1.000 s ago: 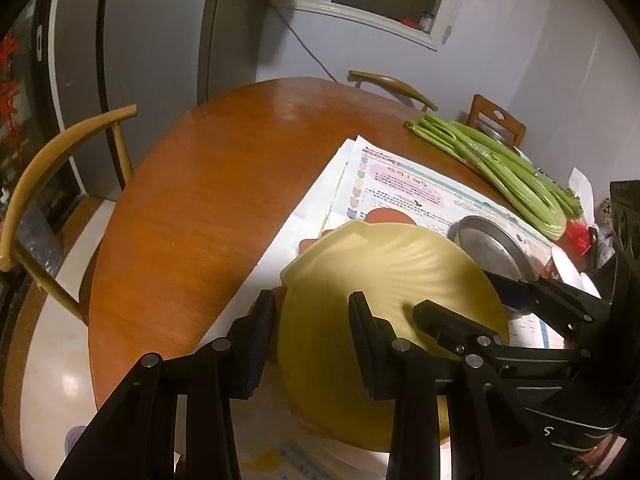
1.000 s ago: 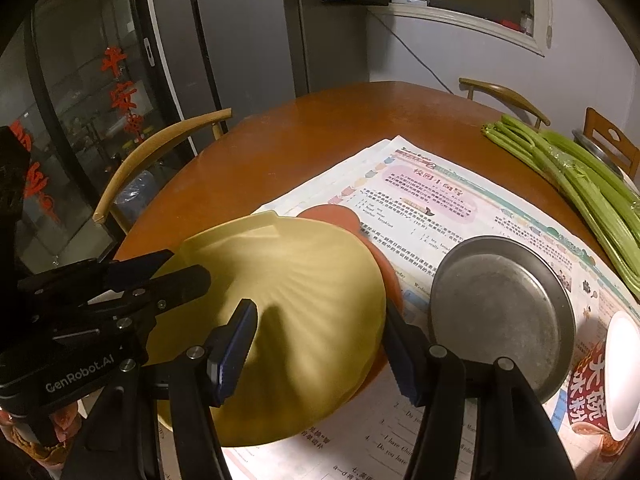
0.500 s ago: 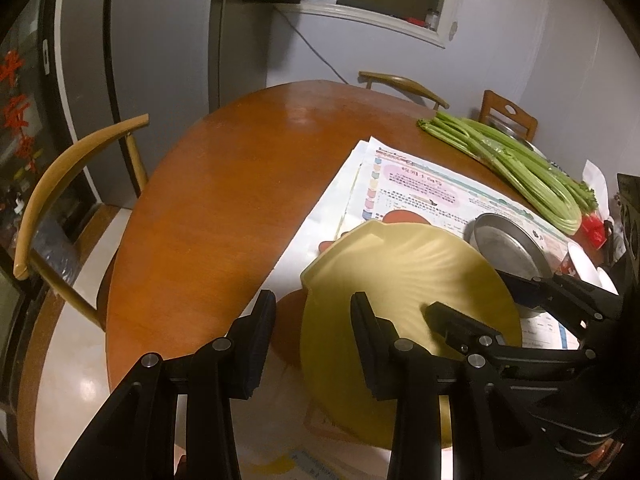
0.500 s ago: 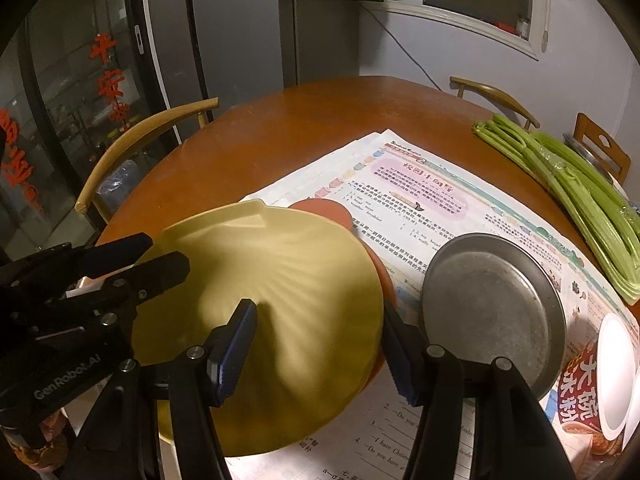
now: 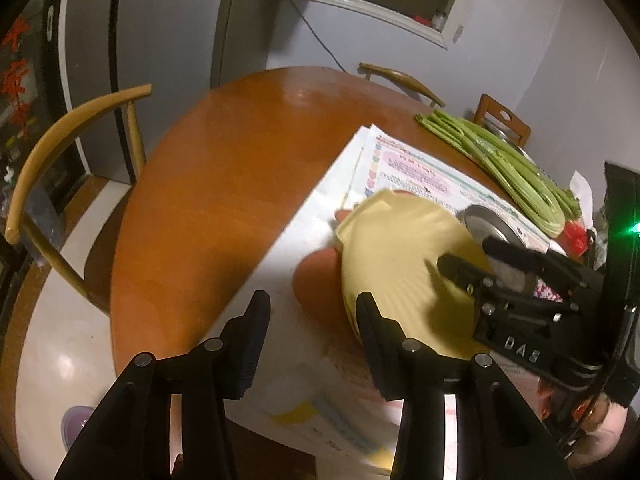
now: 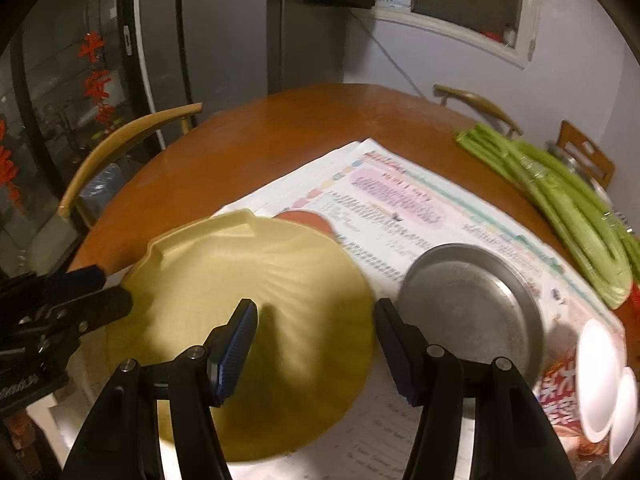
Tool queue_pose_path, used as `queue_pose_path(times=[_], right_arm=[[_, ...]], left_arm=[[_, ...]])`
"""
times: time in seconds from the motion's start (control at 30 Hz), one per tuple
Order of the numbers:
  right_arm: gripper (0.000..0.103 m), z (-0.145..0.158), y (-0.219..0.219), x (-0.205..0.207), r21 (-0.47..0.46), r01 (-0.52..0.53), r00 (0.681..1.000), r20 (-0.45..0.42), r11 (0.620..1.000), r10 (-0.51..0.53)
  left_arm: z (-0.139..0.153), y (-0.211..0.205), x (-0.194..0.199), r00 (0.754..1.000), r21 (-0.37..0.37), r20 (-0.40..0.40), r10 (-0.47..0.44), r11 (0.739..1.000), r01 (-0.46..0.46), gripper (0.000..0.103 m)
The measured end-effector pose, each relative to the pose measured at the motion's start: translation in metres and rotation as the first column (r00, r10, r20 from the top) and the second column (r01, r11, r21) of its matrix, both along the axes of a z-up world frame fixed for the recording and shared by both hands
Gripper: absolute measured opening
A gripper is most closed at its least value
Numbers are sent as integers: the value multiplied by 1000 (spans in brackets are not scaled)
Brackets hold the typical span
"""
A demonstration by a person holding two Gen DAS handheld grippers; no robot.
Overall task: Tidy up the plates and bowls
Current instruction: 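Lift the yellow plate with the left tool onto the terracotta plate, release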
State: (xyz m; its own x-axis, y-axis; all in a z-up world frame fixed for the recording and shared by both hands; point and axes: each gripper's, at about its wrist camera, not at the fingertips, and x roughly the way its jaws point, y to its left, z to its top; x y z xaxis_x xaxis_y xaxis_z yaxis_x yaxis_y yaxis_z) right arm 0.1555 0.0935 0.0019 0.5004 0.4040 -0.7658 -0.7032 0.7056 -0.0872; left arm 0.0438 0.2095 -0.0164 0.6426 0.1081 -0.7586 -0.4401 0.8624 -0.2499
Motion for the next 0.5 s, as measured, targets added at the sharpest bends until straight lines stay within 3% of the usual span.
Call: queue_pose_path(times=[0.27,0.5], right_arm=[[61,12,-24,-1,40,33,999,-9,999,-32],[61,-2,-47,-8,77,30,987,-159,997,-18]], left_arm=[[-5,-12,9,1000,-19,-20,-21,1000,21,47],[-9,-16,22,999,-22,-35,-21,1000,20,47]])
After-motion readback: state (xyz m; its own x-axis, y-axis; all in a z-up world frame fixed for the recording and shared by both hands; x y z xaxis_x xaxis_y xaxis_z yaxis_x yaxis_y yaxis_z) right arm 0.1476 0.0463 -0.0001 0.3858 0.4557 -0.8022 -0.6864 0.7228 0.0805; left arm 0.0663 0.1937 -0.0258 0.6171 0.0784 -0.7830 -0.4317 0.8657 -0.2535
